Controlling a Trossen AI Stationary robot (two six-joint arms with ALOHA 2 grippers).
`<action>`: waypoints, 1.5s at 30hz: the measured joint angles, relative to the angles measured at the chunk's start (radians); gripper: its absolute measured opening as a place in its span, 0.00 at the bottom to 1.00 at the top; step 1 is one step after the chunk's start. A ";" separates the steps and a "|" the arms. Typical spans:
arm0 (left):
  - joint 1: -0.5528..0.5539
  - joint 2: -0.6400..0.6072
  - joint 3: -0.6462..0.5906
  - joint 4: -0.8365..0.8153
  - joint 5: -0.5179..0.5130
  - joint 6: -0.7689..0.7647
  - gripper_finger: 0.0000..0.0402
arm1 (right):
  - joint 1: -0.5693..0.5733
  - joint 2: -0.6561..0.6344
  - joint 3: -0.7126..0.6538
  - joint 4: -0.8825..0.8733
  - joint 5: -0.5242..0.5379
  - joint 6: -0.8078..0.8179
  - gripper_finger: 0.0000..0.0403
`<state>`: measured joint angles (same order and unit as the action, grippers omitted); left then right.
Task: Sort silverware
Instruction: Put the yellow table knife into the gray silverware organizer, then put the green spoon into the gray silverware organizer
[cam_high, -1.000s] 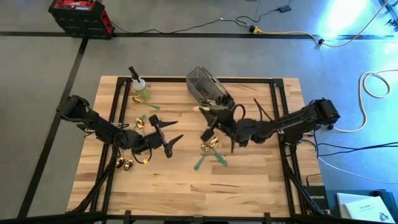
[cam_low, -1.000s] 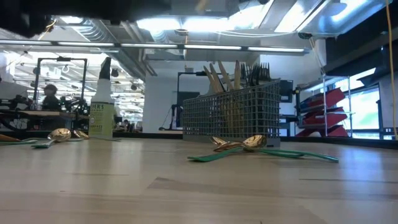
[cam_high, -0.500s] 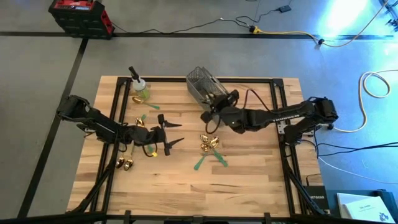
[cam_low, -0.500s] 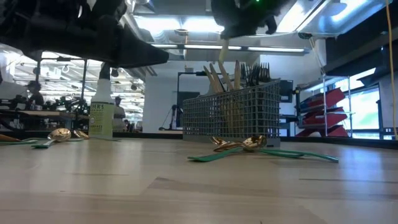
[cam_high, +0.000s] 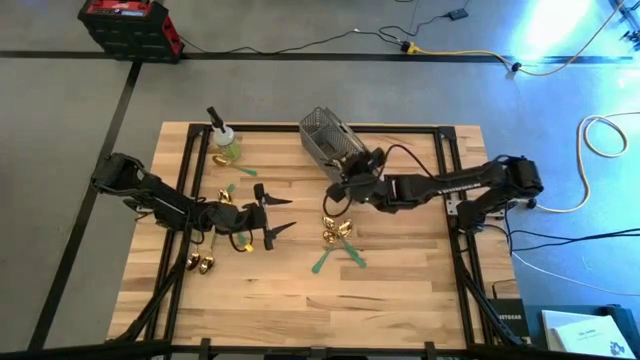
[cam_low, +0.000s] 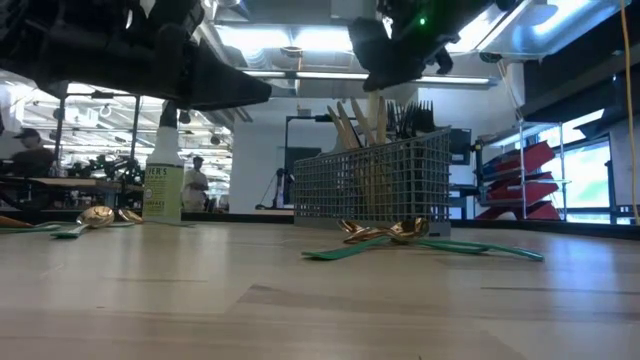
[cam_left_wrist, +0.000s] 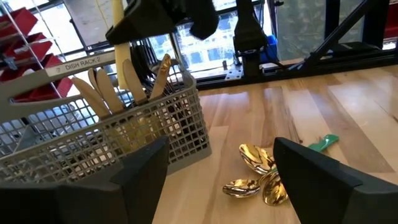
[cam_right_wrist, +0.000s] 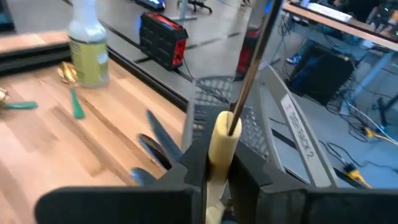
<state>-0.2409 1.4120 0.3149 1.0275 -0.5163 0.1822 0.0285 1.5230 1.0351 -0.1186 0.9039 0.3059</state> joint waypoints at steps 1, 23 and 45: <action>0.000 0.000 0.000 -0.001 0.000 0.000 0.68 | -0.007 0.000 0.000 -0.013 -0.009 0.010 0.06; 0.000 0.000 0.000 -0.024 0.000 -0.011 0.68 | -0.023 0.007 0.000 0.023 -0.031 0.036 0.16; 0.000 0.000 0.001 -0.066 0.228 -0.022 0.68 | 0.245 0.005 0.231 0.065 -0.357 -0.271 0.16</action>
<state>-0.2413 1.4124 0.3157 0.9619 -0.2886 0.1602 0.2733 1.5279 1.2663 -0.0536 0.5467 0.0347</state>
